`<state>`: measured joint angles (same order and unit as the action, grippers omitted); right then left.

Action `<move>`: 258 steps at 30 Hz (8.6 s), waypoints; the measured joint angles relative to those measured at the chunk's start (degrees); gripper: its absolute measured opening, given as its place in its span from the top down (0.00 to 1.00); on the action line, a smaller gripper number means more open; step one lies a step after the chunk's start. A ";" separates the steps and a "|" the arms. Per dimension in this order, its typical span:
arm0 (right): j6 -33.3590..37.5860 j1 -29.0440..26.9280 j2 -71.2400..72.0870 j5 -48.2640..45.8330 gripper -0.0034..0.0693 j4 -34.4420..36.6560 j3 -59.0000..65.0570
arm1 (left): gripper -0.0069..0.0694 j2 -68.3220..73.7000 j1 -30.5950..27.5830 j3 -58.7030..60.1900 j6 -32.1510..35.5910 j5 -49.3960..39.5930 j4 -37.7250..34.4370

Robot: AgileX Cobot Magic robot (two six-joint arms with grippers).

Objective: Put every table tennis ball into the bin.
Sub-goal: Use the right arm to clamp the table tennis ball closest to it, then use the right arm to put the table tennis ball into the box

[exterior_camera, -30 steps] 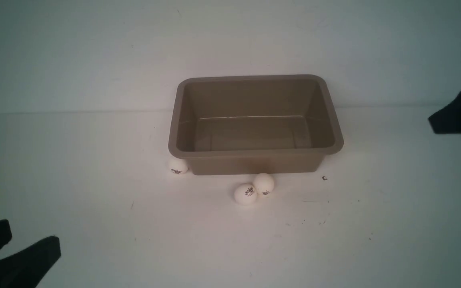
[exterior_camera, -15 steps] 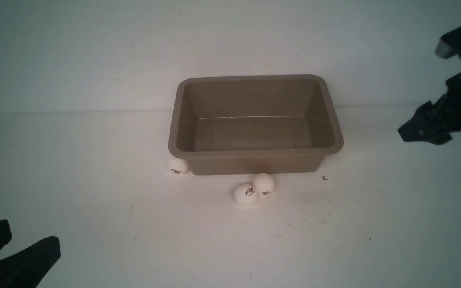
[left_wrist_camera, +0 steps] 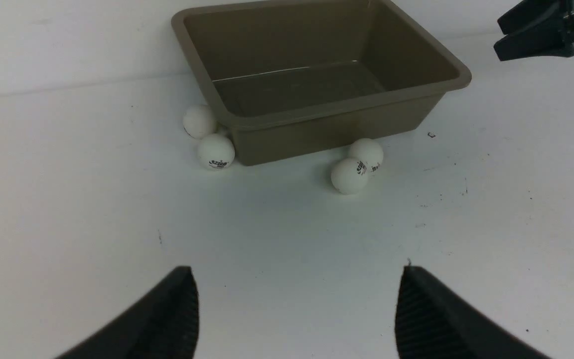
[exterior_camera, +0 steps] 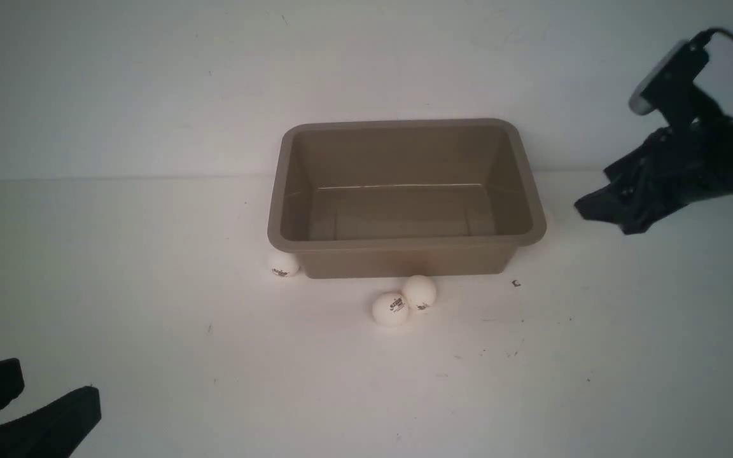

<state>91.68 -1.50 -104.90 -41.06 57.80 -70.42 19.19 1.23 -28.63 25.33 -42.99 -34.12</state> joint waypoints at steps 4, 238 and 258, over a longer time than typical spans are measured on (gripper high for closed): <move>2.82 0.00 -3.51 2.03 0.32 3.89 0.00 | 0.28 0.00 0.00 0.00 0.00 -0.39 0.00; 32.30 -4.96 -26.92 -9.94 0.46 39.05 -10.29 | 0.28 0.18 0.00 0.00 0.00 -4.96 0.10; 29.69 -6.36 -14.24 -17.68 0.46 32.84 -10.29 | 0.28 0.18 0.00 0.00 0.00 -4.96 0.10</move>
<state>121.36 -7.87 -119.14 -58.73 90.65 -80.71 19.36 1.23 -28.63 25.33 -47.95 -34.02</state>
